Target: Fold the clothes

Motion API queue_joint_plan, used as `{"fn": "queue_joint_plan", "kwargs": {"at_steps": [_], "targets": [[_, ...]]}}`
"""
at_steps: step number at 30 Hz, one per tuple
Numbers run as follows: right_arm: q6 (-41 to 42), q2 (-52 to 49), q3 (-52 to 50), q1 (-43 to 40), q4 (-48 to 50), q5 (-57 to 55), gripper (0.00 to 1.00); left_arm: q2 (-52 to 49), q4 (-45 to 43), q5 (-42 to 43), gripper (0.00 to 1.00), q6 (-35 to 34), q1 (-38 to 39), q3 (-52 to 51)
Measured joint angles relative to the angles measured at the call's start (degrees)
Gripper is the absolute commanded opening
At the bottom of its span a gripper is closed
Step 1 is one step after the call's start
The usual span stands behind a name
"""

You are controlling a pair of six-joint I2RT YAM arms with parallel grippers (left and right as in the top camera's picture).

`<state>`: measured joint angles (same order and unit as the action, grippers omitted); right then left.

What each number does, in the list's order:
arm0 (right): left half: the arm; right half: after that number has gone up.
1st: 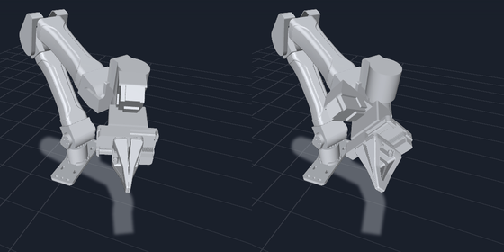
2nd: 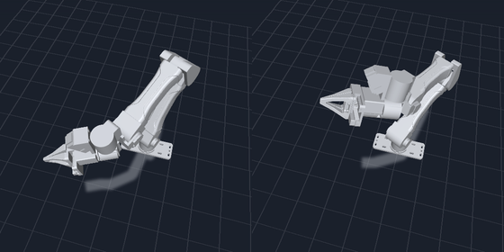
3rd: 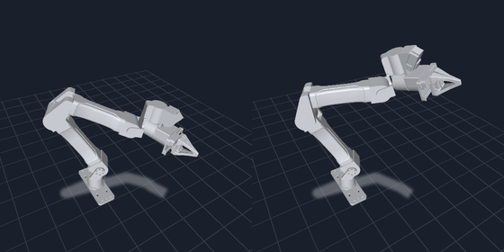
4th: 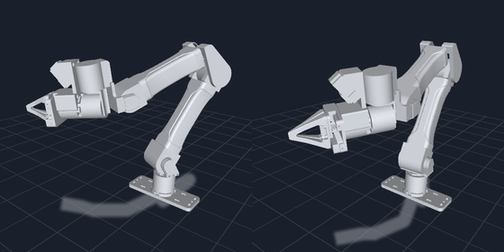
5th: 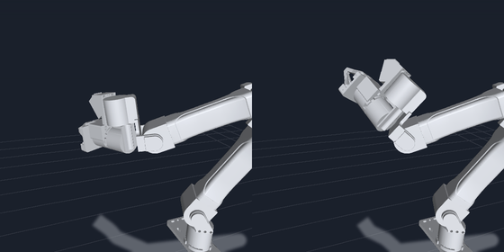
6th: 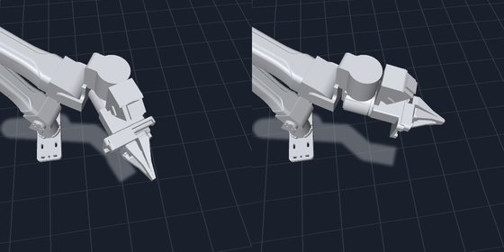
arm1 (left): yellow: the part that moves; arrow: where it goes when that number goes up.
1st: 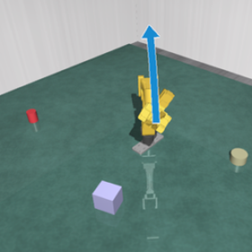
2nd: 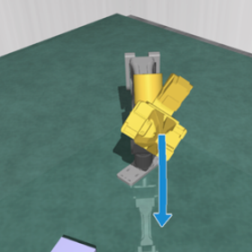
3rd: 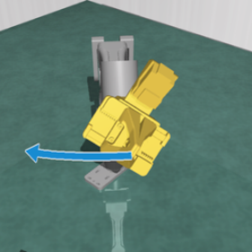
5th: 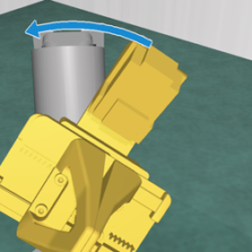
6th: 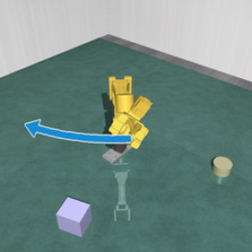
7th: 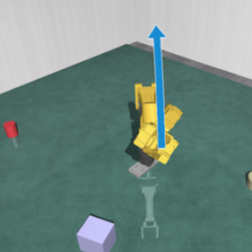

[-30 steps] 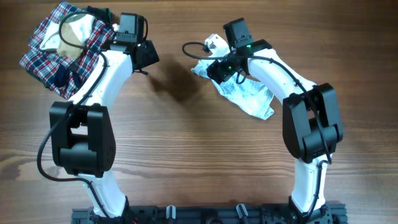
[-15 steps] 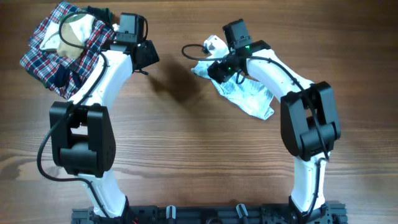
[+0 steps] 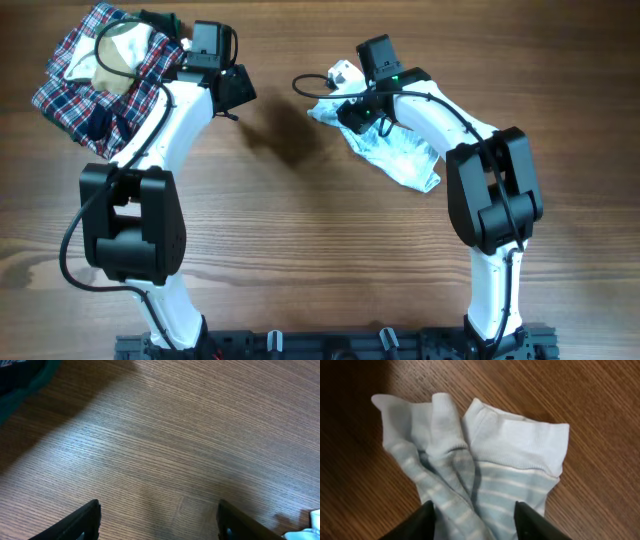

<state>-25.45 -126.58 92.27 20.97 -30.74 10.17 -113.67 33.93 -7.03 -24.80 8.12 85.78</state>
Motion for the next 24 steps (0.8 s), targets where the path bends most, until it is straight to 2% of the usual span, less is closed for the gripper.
{"fn": "queue_joint_plan", "kwargs": {"at_steps": [12, 24], "targets": [[0.37, 0.0, 0.0, 0.0, 0.37, -0.22, 0.13, 0.0, 0.0, 0.0, 0.74, 0.0, 0.0, 0.0], [6.38, 0.0, 0.35, 0.0, 1.36, -3.56, 0.08, 0.0, 0.0, 0.0, 0.75, 0.0, 0.0, 0.0]]}}
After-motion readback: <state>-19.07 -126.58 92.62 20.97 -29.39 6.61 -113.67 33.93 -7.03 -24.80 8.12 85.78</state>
